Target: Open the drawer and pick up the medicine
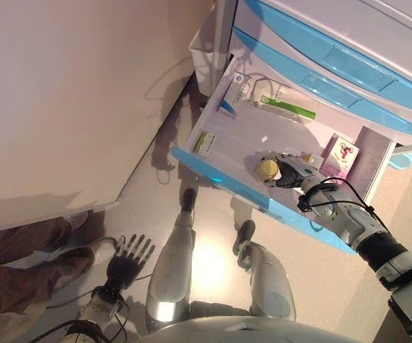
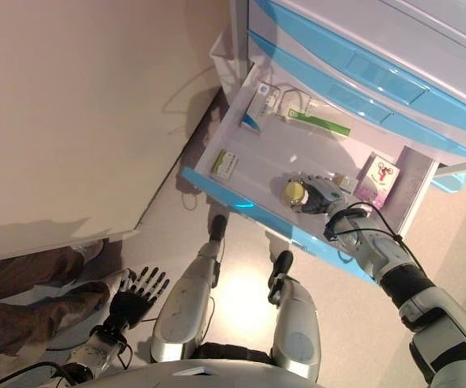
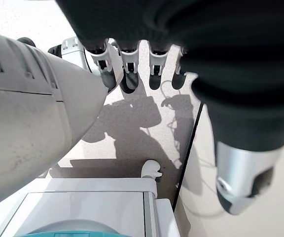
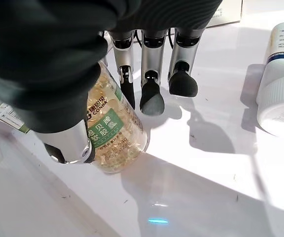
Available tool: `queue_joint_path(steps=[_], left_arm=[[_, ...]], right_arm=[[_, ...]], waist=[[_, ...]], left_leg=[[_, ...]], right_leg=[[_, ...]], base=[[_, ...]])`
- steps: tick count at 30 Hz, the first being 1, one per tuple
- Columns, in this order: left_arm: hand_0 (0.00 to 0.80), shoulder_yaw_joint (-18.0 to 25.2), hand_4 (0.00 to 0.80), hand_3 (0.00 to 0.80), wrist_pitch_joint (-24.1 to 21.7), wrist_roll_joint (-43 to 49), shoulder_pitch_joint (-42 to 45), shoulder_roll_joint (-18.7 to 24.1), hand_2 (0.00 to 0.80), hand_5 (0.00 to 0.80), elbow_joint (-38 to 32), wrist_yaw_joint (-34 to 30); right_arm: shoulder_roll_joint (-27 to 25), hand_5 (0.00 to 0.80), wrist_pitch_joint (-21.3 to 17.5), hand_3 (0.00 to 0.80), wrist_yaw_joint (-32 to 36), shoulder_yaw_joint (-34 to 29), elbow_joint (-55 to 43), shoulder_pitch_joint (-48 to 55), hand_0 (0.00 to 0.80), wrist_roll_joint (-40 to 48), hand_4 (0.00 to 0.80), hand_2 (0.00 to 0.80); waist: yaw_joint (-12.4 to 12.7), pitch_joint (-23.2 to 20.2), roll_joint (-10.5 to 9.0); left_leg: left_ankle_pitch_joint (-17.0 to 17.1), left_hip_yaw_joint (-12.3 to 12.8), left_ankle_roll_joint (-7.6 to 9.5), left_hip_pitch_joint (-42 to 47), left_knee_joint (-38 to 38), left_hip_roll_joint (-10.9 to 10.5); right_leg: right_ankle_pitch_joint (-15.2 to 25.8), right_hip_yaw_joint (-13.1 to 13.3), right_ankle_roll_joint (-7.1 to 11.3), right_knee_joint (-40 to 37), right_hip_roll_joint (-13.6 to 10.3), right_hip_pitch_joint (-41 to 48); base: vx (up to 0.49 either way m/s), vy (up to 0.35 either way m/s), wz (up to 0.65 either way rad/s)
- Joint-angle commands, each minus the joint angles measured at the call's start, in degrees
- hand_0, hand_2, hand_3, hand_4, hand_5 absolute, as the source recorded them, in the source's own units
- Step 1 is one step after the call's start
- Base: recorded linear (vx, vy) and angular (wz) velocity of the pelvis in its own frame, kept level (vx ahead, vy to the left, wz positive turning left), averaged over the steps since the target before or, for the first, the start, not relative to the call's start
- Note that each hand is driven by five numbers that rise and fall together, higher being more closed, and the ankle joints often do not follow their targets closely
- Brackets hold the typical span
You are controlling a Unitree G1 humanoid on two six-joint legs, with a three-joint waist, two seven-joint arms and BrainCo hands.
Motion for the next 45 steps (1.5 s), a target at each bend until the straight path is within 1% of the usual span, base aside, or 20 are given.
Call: queue_joint_path(steps=[1,4,10,13,17,18,20,23,30,34,36,39,40,42,45], left_arm=[[0.000,-2.04,0.000,0.000,0.19,-1.17,1.65,-0.67,0.000,0.000,-0.93,-0.70],[0.000,-2.10,0.000,0.000,0.21,-1.17,1.68,-0.70,0.000,0.000,-1.06,-0.69],[0.000,-2.02,0.000,0.000,0.15,-1.24,1.91,-0.57,0.000,0.000,-1.15,-0.87],[0.000,-1.86,0.000,0.000,0.00,-1.03,2.18,-0.63,0.000,0.000,-1.31,-0.71],[0.000,-1.51,0.000,0.000,-0.14,-0.91,2.89,-0.86,0.000,0.000,-2.07,-0.31],[0.000,-1.54,0.000,0.000,-0.14,-0.91,2.90,-0.86,0.000,0.000,-2.08,-0.30],[0.000,-1.37,0.000,0.000,-0.51,-1.00,3.24,-1.22,0.000,0.000,-2.33,-0.05],[0.000,-1.19,0.000,0.000,-0.85,-1.15,3.70,-1.62,0.000,0.000,-2.80,0.37],[0.000,-0.23,0.000,0.000,-0.68,-1.19,4.75,-2.11,0.000,0.000,-3.50,1.93],[0.000,0.41,0.000,0.000,-0.51,-1.19,5.34,-2.32,0.000,0.000,-3.42,2.62],[0.000,0.64,0.000,0.000,-0.69,-0.99,5.48,-2.57,0.000,0.000,-3.12,2.75],[0.000,1.02,0.000,0.000,-0.88,-1.08,5.75,-2.84,0.000,0.000,-2.65,3.08],[0.000,1.09,0.000,0.000,-0.93,-1.08,5.78,-2.86,0.000,0.000,-2.60,3.07],[0.000,1.31,0.000,0.000,-0.99,-1.27,5.79,-2.96,0.000,0.000,-2.25,3.44],[0.000,1.63,0.000,0.000,-1.29,-1.12,6.24,-3.23,0.000,0.000,-1.62,3.40]], right_arm=[[-0.91,0.800,-1.96,0.800,-2.04,-0.04,-2.44,-0.67,0.800,-0.13,0.800,0.800],[-0.89,0.800,-2.31,0.800,-2.16,-0.04,-2.57,-0.86,0.800,0.03,0.800,0.800],[-1.99,0.800,-5.17,0.800,-2.12,-0.51,-5.31,-0.78,0.800,0.42,0.800,0.800],[-3.01,0.800,-6.52,0.800,-0.42,-1.28,-9.39,-0.78,0.800,0.78,0.800,0.800],[-4.65,0.800,-7.61,0.800,3.21,-3.46,-17.28,-0.03,0.800,2.79,0.800,0.800],[-4.68,0.800,-7.57,0.800,3.27,-3.54,-17.38,0.06,0.800,2.82,0.800,0.800],[-5.98,0.800,-8.55,0.800,6.30,-5.48,-22.85,0.93,0.800,4.30,0.800,0.800],[-7.09,0.800,-9.99,0.800,9.63,-7.63,-27.82,1.82,0.800,5.83,0.800,0.800],[-9.58,0.800,-12.20,0.800,17.01,-12.45,-37.36,3.47,0.800,12.20,0.800,0.800],[-10.32,0.800,-12.99,0.800,22.68,-14.98,-42.60,3.60,0.800,17.81,0.800,0.800],[-10.33,0.800,-12.84,0.800,25.43,-15.91,-44.68,3.34,0.800,20.48,0.800,0.800],[-10.40,0.800,-11.14,0.800,30.45,-17.77,-48.42,2.58,0.800,27.19,0.800,0.800],[-10.36,0.800,-11.04,0.800,30.91,-17.99,-48.81,2.53,0.800,27.94,0.800,0.800],[-10.18,0.800,-9.20,0.800,33.24,-19.06,-50.54,1.43,0.800,31.80,0.800,0.800],[-9.72,0.800,-6.27,0.800,34.90,-20.50,-51.70,-0.25,0.800,36.30,0.800,0.800]], waist=[[0.20,-1.99,-0.15],[0.20,-2.01,-0.09],[-0.12,-2.39,-0.19],[-0.40,-2.94,-0.51],[-0.86,-3.71,-0.91],[-0.81,-3.71,-0.90],[-1.35,-4.45,-1.27],[-1.78,-5.27,-1.45],[-2.63,-7.29,-1.97],[-3.06,-8.64,-2.30],[-3.22,-9.25,-2.45],[-3.53,-10.48,-2.70],[-3.54,-10.64,-2.76],[-3.72,-11.57,-2.95],[-3.70,-12.80,-3.13]], left_leg=[[-8.12,1.03,0.57,-0.57,5.07,-0.20],[-8.12,1.01,0.61,-0.55,5.05,-0.21],[-7.82,1.04,0.57,-0.09,4.23,-0.11],[-7.78,1.14,0.45,0.29,3.83,0.14],[-7.72,1.36,0.25,1.25,3.01,0.58],[-7.72,1.38,0.25,1.28,2.98,0.58],[-7.73,1.70,0.18,1.98,2.44,0.84],[-7.76,2.06,0.12,2.86,1.81,1.09],[-7.95,2.82,-0.02,5.02,0.63,1.44],[-8.14,3.27,-0.15,6.57,-0.33,1.70],[-8.18,3.49,-0.24,7.08,-0.69,1.90],[-8.35,3.81,-0.47,8.10,-1.30,2.05],[-8.37,3.88,-0.49,8.29,-1.44,2.06],[-8.52,4.04,-0.61,8.97,-1.81,2.13],[-8.73,4.14,-0.85,9.68,-2.03,2.28]], right_leg=[[4.64,0.40,-0.07,-1.42,0.63,-3.01],[4.67,0.42,-0.08,-1.42,0.64,-3.02],[4.95,0.44,0.07,-2.08,0.69,-2.66],[5.05,0.57,0.24,-2.48,0.79,-2.36],[5.10,0.91,0.57,-3.06,0.86,-1.65],[5.11,0.92,0.57,-3.07,0.86,-1.63],[5.09,1.38,0.75,-3.55,0.93,-1.10],[5.02,1.76,0.85,-4.06,1.05,-0.42],[4.82,2.69,0.98,-5.41,1.30,1.54],[4.74,3.20,1.15,-6.39,1.50,2.84],[4.66,3.46,1.17,-6.71,1.56,3.26],[4.54,3.95,1.23,-7.55,1.69,4.29],[4.55,4.02,1.25,-7.69,1.72,4.45],[4.48,4.36,1.27,-8.21,1.76,5.16],[4.44,4.62,1.35,-8.67,1.70,5.94]], base=[[0.000,0.000,0.00],[0.000,0.000,0.00],[0.000,0.000,0.00],[0.003,-0.007,-0.01],[0.007,-0.014,-0.04],[0.010,-0.008,-0.06],[0.015,-0.008,-0.06],[0.029,-0.001,-0.05],[0.043,-0.003,-0.08],[0.044,-0.012,-0.08],[0.044,-0.008,-0.14],[0.048,-0.008,-0.09],[0.043,-0.008,-0.04],[0.049,-0.001,-0.06],[0.060,-0.001,-0.05]])
